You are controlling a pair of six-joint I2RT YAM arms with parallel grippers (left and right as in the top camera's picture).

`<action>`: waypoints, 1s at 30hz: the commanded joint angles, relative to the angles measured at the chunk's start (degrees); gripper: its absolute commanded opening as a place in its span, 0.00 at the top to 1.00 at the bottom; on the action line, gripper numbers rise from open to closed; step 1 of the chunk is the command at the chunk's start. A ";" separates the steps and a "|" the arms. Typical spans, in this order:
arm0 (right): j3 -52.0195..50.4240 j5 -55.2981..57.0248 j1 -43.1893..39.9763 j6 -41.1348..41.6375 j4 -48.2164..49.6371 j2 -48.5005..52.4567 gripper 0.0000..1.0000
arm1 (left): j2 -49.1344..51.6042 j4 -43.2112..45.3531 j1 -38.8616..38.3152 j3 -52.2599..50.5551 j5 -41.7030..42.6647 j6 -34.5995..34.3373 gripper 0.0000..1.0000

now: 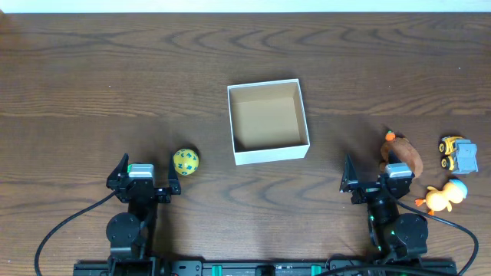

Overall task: Pack container
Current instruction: 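Move both grippers forward toward the toys on each side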

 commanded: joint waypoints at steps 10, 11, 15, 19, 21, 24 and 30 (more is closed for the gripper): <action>-0.09 -0.22 0.52 -0.92 -0.24 -0.35 0.01 | -0.35 -2.38 0.31 -0.68 -0.04 -0.50 0.02; -0.09 -0.22 0.52 -0.92 -0.24 -0.35 0.01 | -0.35 -2.38 0.31 -0.68 -0.04 -0.50 0.02; -0.09 -1.40 0.52 -0.87 0.00 -0.35 0.01 | -0.35 -2.38 0.31 -0.68 -0.07 -0.48 0.02; -0.09 -5.33 0.52 -0.24 0.22 -0.35 0.01 | -0.35 -2.25 0.31 -0.68 -0.04 -0.52 0.02; -0.09 -5.03 0.52 2.19 0.15 -0.35 0.01 | -0.26 -2.38 0.31 -0.68 -0.04 -3.19 0.02; -0.07 -4.04 0.52 4.70 0.04 0.04 0.01 | -0.17 -2.49 0.31 -0.55 0.00 -9.68 0.02; 2.25 -3.87 -0.70 10.36 -1.44 4.11 0.01 | 2.84 -6.82 0.31 4.85 0.87 -14.05 0.02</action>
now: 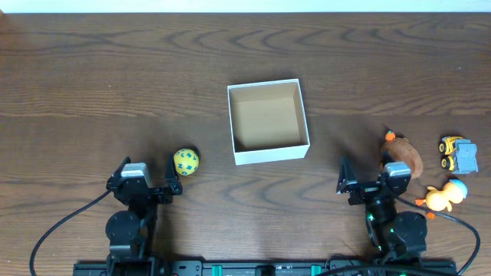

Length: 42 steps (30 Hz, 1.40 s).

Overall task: Pack container
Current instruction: 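Move both grippers forward toward the toys on each side, then lower the right gripper onto the yellow-blue toy truck and grasp it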

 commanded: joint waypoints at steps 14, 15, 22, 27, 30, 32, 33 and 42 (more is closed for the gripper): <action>42.23 0.44 -11.76 0.35 -24.37 35.65 0.01 | 34.32 -29.99 0.31 43.30 1.11 -4.13 0.02; 45.77 0.42 -13.16 -0.79 -27.43 38.66 0.01 | 36.52 -32.04 0.31 45.57 1.53 -4.81 0.02; 71.71 -7.61 -27.71 -9.40 -52.57 64.61 0.01 | 49.03 -41.62 0.31 54.75 8.02 -4.87 0.02; 81.61 -11.30 -34.80 -12.55 -64.06 78.05 0.01 | 50.88 -44.37 0.31 54.73 8.09 -4.85 0.02; 83.38 -10.54 -37.35 -17.84 -63.82 81.53 0.01 | 50.82 -44.52 0.31 54.73 8.04 -4.83 0.02; 83.36 -7.23 -38.51 -19.32 -61.48 82.58 0.01 | 50.84 -44.28 0.31 54.73 8.04 -4.83 0.02; 83.38 -5.62 -39.06 -20.15 -60.41 83.08 0.01 | 50.84 -44.26 0.31 54.73 8.02 -4.83 0.02; 83.36 -3.39 -43.58 -35.76 -55.36 88.87 0.01 | 50.84 -44.33 0.31 54.73 7.87 -4.83 0.02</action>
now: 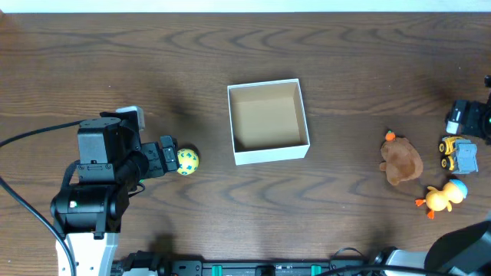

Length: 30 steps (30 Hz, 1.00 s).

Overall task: Pack container
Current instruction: 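Lower the right gripper onto the yellow-blue toy truck and grasp it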

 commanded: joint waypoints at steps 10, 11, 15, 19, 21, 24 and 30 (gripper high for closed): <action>0.85 1.51 -5.25 -9.31 -0.46 11.30 0.01 | -0.15 -0.02 0.28 1.09 0.55 -0.28 0.02; 0.85 1.49 -5.38 -9.57 -0.46 11.96 0.01 | -0.15 -0.02 0.28 1.09 0.55 -0.28 0.02; 0.85 2.10 -5.84 -10.80 -0.44 14.51 0.01 | -0.15 -0.02 0.28 1.09 0.55 -0.28 0.02; 0.83 3.26 -6.60 -11.82 -0.39 16.68 0.01 | -0.15 -0.02 0.28 1.09 0.55 -0.28 0.02; 0.83 4.33 -6.84 -11.85 -0.17 17.27 0.01 | -0.15 -0.13 0.28 1.09 0.55 -0.28 0.02; 0.83 4.96 -7.10 -11.85 0.26 17.59 0.01 | -0.15 -0.17 0.28 1.09 0.55 -0.28 0.02; 0.55 5.11 -8.11 -12.02 0.37 19.37 0.01 | -0.15 -0.22 0.28 1.09 0.55 -0.28 0.02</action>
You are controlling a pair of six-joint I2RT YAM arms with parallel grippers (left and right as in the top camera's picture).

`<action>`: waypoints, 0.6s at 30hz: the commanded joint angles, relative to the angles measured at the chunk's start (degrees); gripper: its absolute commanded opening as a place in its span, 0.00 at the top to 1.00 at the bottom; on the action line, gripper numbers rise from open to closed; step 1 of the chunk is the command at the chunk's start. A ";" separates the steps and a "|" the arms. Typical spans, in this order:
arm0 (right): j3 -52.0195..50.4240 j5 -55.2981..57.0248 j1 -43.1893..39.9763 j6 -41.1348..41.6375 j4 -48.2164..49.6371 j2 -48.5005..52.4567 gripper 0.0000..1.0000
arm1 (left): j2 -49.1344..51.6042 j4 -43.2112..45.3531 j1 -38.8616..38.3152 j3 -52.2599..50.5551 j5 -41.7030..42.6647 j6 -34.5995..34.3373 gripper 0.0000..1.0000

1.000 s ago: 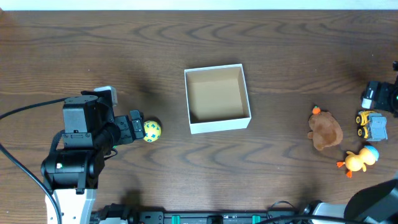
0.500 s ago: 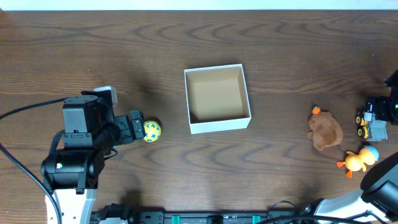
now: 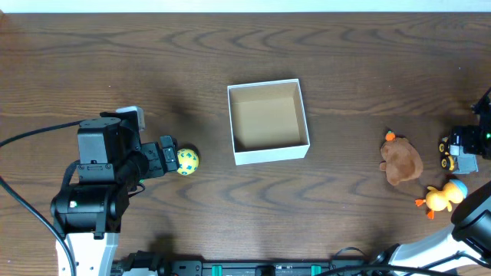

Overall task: Pack container
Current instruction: 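Lower the right gripper onto the yellow-blue toy truck and grasp it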

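The white cardboard box (image 3: 236,123) stands open and empty in the middle of the table. A yellow ball with green marks (image 3: 187,159) lies to its left; my left gripper (image 3: 172,157) points right at it, open, its fingertips at the ball's left side. At the far right, a yellow and grey toy truck (image 3: 449,152) is partly covered by my right gripper (image 3: 466,142), which hangs over its upper right; its jaws are not clear from above. A brown plush animal (image 3: 401,162) and an orange duck (image 3: 441,198) lie nearby.
The left arm's body (image 3: 96,180) and its cable (image 3: 31,138) take up the near left of the table. The right arm's link (image 3: 472,218) enters from the lower right corner beside the duck. The dark wooden table (image 3: 345,61) runs on behind the box.
My right gripper has moved nearer, from just behind the toy truck to over its upper right part. The left gripper and the ball are where they were.
Both arms first rested folded at the near edge, the ball, plush, truck and duck lying loose. Then the left gripper stood at the ball's left side and the right gripper far right behind the truck. Now the right gripper is over the truck.
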 commanded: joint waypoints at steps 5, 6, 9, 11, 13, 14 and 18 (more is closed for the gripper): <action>-1.03 0.87 -1.27 -0.96 -0.04 3.80 0.01 | -0.15 -0.15 0.28 1.09 0.57 -0.28 0.02; -1.14 0.87 -1.29 -0.96 0.09 3.96 0.01 | -0.15 -0.15 0.28 1.09 0.55 -0.28 0.02; -1.29 1.07 -1.40 -0.96 0.61 4.70 0.01 | -0.15 -0.15 0.28 1.09 0.57 -0.28 0.02; -1.29 0.94 -1.40 -0.94 1.27 4.79 0.01 | -0.15 -0.15 0.28 1.09 0.57 -0.31 0.02; -1.29 0.59 -1.31 -0.94 2.08 4.79 0.01 | -0.15 -0.15 0.28 1.09 0.57 -0.31 0.02; -1.29 0.59 -1.27 -0.92 2.38 4.79 0.01 | -0.15 -0.17 0.28 1.09 0.57 -0.31 0.02; -1.29 0.33 -1.18 -0.70 3.17 4.79 0.03 | -0.15 -0.20 0.28 1.09 0.57 -0.31 0.02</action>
